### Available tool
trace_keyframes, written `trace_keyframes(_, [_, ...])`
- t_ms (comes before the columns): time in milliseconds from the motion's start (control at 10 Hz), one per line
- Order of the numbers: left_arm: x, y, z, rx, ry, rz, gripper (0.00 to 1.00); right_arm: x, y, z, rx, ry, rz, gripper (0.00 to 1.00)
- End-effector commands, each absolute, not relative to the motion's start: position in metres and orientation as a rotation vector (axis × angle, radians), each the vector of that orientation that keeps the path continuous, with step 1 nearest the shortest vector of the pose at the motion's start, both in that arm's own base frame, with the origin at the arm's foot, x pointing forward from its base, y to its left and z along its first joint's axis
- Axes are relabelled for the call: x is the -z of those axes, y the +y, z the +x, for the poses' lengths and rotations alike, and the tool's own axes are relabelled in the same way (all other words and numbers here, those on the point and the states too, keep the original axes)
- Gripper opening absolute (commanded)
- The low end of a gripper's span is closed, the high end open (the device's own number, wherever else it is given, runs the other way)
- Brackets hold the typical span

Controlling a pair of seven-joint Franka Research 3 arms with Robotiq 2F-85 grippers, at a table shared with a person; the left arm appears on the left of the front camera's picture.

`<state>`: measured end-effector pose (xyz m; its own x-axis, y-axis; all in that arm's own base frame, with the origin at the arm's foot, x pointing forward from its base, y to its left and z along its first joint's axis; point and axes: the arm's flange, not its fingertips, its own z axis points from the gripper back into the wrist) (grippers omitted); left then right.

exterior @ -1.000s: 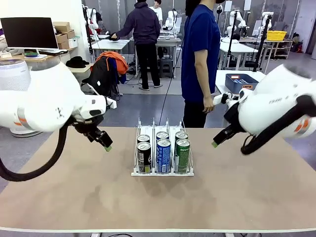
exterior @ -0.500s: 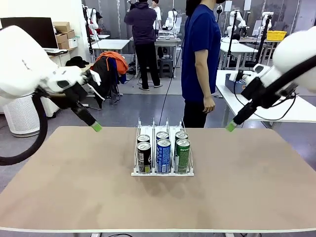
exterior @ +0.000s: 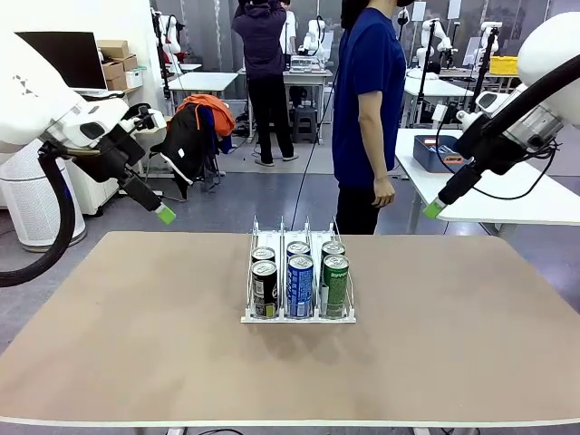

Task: Fill the beverage cans into the dispenser.
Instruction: Pick up the Sprite handed by the human.

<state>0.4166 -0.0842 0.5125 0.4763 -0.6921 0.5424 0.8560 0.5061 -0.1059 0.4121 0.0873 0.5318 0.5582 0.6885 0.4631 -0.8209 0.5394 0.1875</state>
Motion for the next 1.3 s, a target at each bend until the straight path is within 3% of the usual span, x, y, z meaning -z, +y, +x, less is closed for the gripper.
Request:
trace_keyframes(0, [-0.515, -0.079, 0.419, 0.965, -0.477, -0.400, 1.00, -0.525, 0.087, 0.410, -0.939, -0.368, 0.427, 1.00])
trace_keyframes(100, [-0.513, -0.079, 0.421, 1.046, -0.421, -0.477, 1.00, -0.532, 0.087, 0.412, -0.920, -0.356, 0.410, 1.00])
trace_keyframes(200, [-0.532, -0.075, 0.421, 1.112, -0.443, -0.552, 1.00, -0.556, 0.085, 0.421, -0.949, -0.389, 0.514, 1.00])
trace_keyframes(500, [-0.607, -0.064, 0.422, 1.247, -0.575, -0.608, 1.00, -0.642, 0.080, 0.434, -1.068, -0.468, 0.580, 1.00])
trace_keyframes(900, [-0.690, -0.055, 0.411, 1.305, -0.664, -0.491, 1.00, -0.752, 0.059, 0.414, -1.093, -0.608, 0.487, 1.00])
trace_keyframes(1200, [-0.729, -0.056, 0.402, 1.313, -0.689, -0.360, 1.00, -0.799, 0.056, 0.398, -1.113, -0.645, 0.454, 1.00])
